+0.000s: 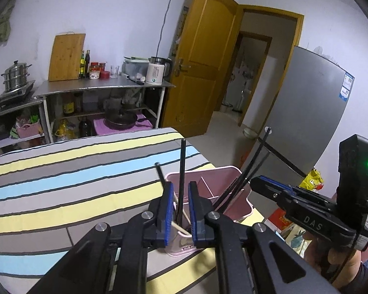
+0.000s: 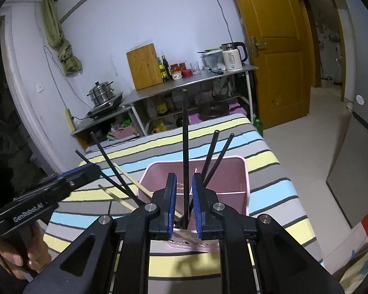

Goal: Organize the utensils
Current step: 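Lift both black chopsticks, carry them over the pink caddy and open both tools, then move both open tools back down to the last black chopsticks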

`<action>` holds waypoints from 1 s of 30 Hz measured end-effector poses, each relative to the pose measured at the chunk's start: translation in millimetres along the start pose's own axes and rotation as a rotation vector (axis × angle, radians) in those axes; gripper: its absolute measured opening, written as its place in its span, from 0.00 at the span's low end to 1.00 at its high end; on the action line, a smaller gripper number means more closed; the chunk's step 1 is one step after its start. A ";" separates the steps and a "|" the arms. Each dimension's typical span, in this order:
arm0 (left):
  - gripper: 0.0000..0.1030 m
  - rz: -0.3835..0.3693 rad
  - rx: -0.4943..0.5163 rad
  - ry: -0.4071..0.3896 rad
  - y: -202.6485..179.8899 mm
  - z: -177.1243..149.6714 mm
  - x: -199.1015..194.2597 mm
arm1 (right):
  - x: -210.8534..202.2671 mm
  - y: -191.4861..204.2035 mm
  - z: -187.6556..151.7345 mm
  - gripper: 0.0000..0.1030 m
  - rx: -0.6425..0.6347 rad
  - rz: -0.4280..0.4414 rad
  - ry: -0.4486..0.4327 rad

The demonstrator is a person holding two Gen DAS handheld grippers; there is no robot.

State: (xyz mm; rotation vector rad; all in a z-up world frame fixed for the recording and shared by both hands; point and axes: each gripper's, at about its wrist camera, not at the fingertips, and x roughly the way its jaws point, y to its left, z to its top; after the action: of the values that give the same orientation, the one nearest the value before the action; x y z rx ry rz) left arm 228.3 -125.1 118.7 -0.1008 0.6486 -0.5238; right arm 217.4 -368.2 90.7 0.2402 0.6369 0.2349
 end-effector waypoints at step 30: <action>0.11 0.120 -0.135 0.043 51.8 -121.1 -97.4 | -51.1 54.0 -71.1 0.13 -0.093 0.094 0.032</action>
State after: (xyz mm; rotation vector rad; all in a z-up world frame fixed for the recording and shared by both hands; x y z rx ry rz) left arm 112.6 -23.5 62.9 -0.1772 0.7267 -0.3676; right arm 126.5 -321.3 79.6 0.1772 0.6456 0.3586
